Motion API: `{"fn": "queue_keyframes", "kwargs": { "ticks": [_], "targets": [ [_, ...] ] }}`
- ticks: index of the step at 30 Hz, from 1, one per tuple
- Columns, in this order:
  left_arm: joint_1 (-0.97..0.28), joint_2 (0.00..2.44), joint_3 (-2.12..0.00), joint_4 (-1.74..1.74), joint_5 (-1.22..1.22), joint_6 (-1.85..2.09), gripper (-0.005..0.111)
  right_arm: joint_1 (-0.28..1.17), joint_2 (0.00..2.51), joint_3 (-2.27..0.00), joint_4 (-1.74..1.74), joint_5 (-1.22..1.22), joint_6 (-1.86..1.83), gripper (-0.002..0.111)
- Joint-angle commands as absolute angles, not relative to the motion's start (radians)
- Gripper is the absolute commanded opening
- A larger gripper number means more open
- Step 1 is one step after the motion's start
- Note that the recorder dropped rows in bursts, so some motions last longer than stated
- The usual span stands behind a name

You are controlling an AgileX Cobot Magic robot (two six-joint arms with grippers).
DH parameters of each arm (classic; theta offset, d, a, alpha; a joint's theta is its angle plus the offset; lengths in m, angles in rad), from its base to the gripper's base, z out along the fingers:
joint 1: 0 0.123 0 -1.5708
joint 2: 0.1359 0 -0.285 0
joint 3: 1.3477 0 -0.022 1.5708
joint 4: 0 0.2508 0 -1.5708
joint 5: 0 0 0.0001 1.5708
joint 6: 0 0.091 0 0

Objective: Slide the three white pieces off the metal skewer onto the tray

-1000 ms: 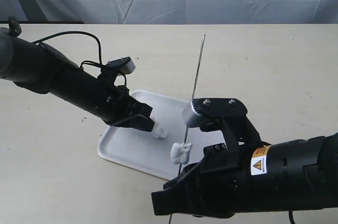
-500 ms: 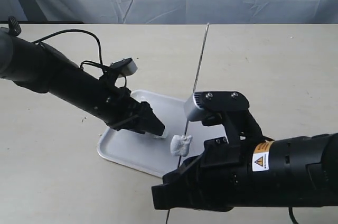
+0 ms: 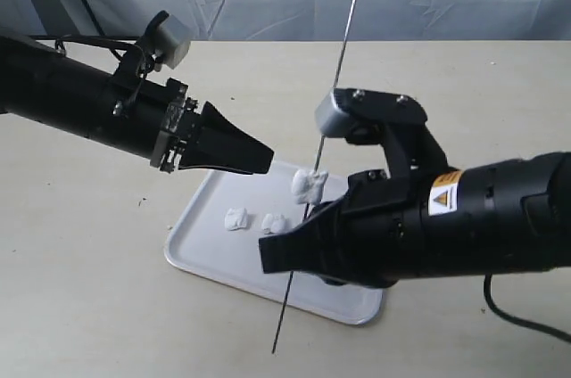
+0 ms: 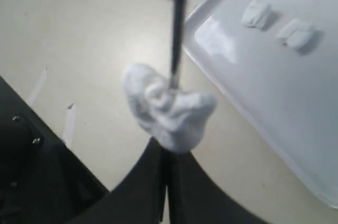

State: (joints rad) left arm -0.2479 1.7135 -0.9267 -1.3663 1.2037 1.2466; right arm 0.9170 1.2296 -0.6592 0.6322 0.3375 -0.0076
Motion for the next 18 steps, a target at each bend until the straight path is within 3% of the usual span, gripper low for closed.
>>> {"fn": "queue_keyframes", "kwargs": {
  "ticks": [1,18],
  "targets": [
    [-0.249,1.638,-0.905,-1.396,1.221,1.263,0.058,0.824,1.222,-0.696,0.574,0.430,-0.015,-0.001],
    [-0.253,1.590,-0.905,-1.424,1.221,1.320,0.054,0.802,1.335,-0.845,0.555,0.571,-0.082,-0.001]
  ]
}}
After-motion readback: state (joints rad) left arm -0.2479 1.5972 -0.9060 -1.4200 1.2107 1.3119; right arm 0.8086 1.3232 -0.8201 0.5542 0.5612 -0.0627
